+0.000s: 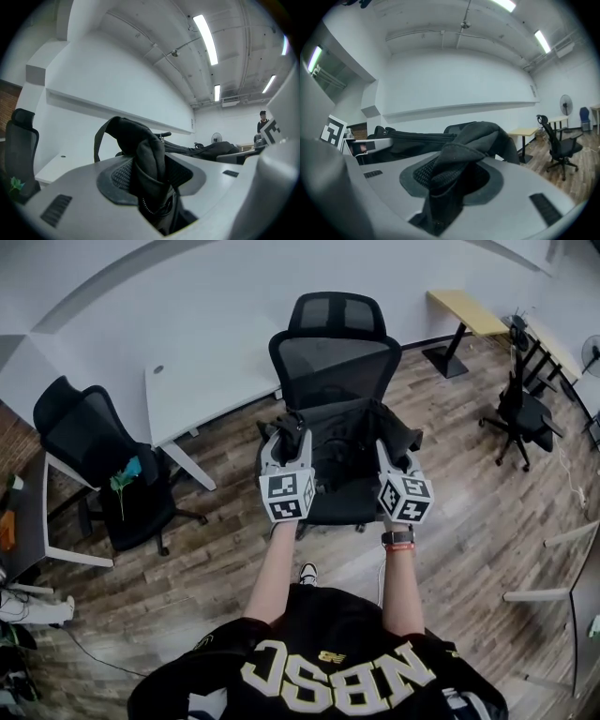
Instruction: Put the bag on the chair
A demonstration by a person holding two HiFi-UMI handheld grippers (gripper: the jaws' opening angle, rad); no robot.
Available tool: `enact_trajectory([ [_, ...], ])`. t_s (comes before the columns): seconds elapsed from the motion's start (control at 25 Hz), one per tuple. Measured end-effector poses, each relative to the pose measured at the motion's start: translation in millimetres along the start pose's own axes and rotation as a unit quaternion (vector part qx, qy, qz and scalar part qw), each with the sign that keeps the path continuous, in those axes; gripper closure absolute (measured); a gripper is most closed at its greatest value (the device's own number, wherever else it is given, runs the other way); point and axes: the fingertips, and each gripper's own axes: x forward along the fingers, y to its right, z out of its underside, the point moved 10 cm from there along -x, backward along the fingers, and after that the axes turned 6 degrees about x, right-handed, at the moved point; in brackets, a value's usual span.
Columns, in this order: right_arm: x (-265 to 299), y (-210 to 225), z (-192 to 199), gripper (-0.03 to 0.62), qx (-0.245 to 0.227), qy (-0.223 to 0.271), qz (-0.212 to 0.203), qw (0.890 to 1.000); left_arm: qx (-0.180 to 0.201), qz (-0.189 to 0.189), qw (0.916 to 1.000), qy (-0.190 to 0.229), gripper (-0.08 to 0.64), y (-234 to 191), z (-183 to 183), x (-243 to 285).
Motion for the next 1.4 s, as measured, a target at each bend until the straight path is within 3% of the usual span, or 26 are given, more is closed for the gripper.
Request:
enact_trajectory([
  [0.4,58,13,2,0.456,0.007,-0.014,0.025,1.0,-0.01,0.029,0.9994,-0.018,0.376,-20,21,64],
  [0.6,104,33,2,0.457,0.02,-0.025,0.007,0.999,-0.004,0.02,0.9994,-0.027,0.376,-28,34,105],
  [1.4,223,92,30,0.448,0.057,-0.116,0.012,0.992,-0.019,0.01,0.9908,-0.133,0.374,-39,107,211],
])
